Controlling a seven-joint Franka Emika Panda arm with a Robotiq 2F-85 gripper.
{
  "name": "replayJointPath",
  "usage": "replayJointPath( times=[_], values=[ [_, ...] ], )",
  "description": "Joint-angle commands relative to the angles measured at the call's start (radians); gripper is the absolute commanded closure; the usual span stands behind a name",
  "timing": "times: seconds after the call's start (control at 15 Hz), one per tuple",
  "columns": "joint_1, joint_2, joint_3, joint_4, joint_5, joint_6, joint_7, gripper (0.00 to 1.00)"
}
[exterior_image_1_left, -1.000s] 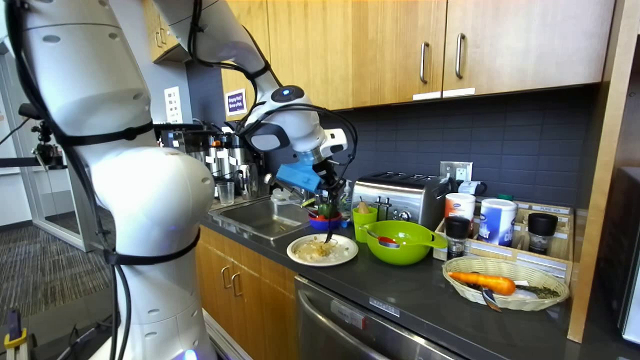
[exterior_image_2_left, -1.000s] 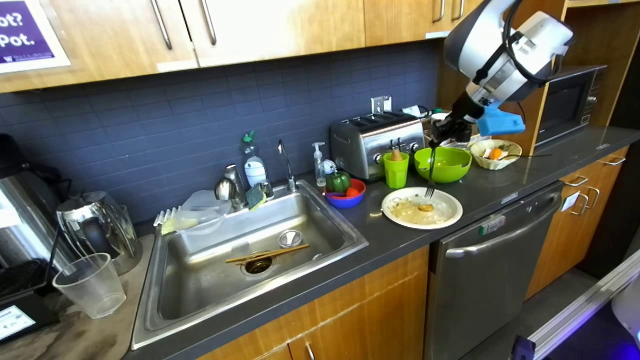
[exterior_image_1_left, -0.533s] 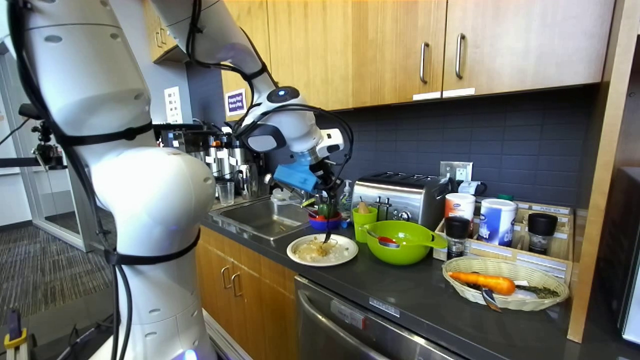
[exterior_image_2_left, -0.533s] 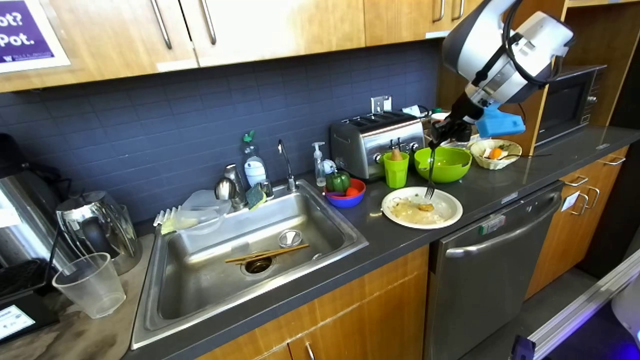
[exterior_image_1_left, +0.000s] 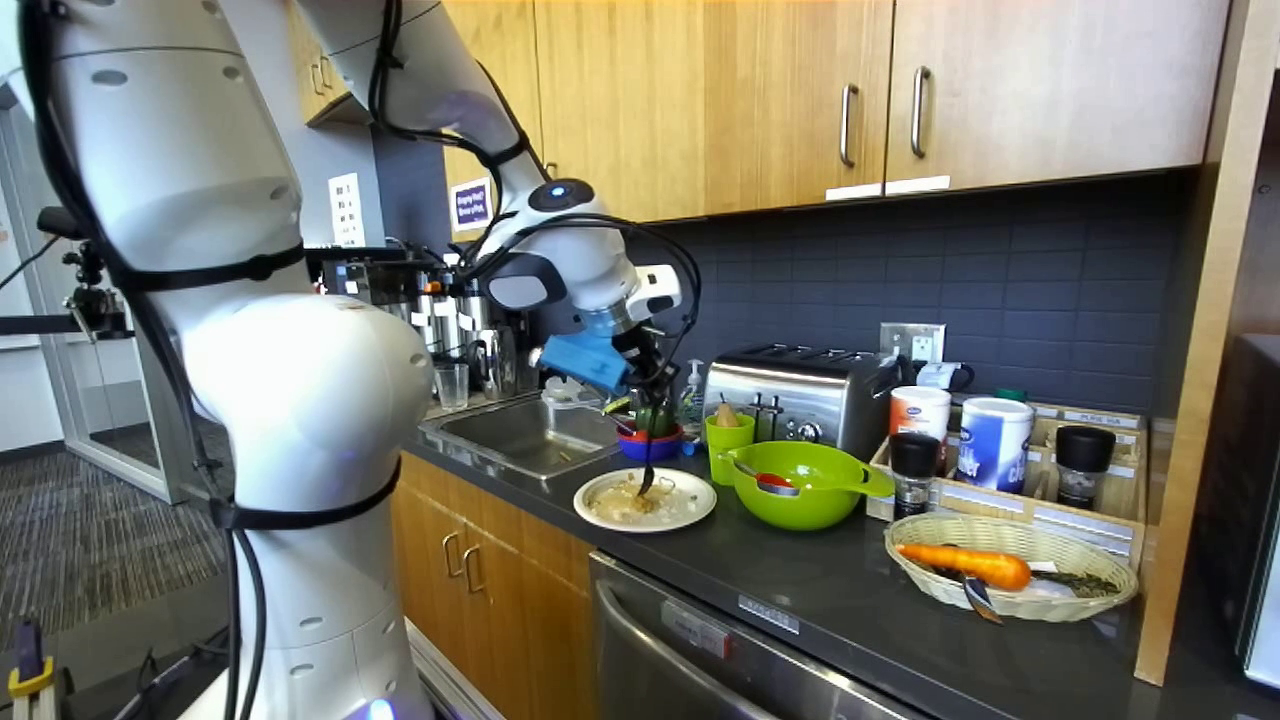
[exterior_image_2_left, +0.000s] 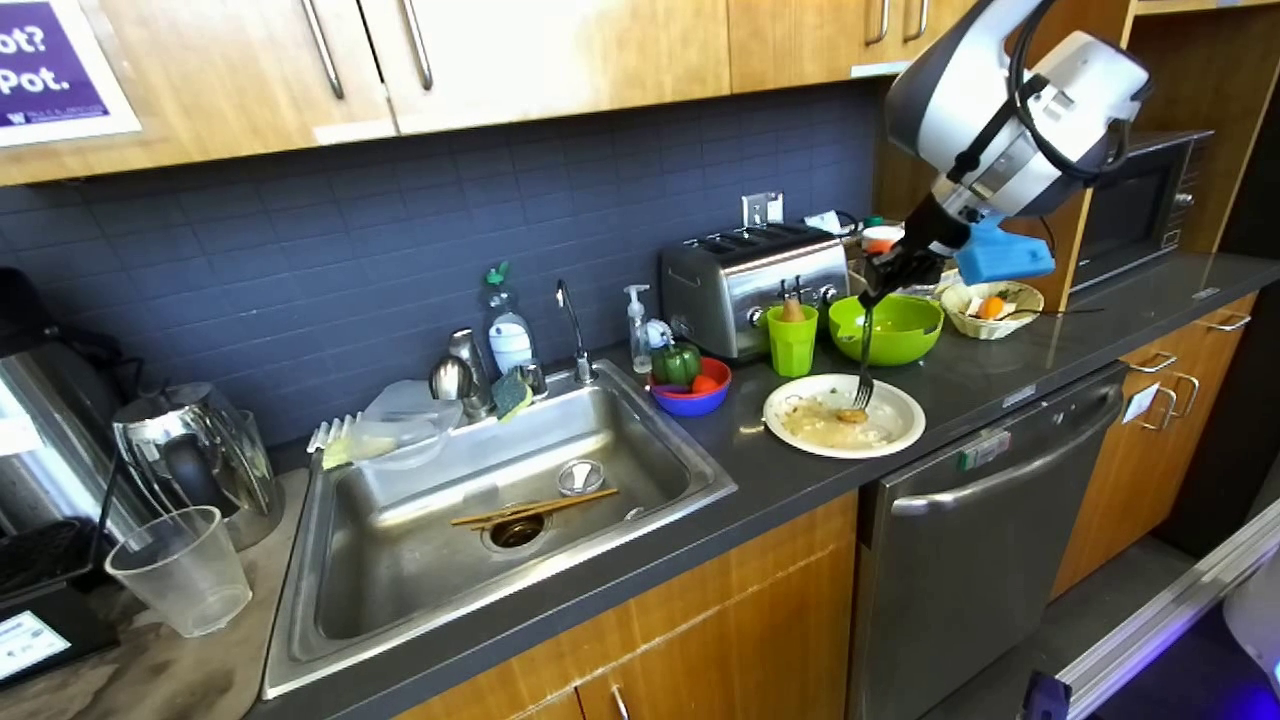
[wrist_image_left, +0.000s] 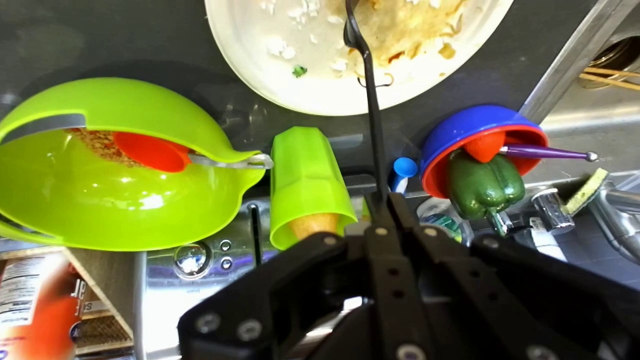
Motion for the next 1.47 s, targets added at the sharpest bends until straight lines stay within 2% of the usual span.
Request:
replayJointPath(
  times=[0.0, 1.4],
  values=[
    [0.019, -0.022, 0.018, -0.026, 0.029, 0.028, 0.016, 0.99],
    [0.033, 0.054, 0.015, -0.010, 0.007, 0.022, 0.051, 0.99]
  ],
)
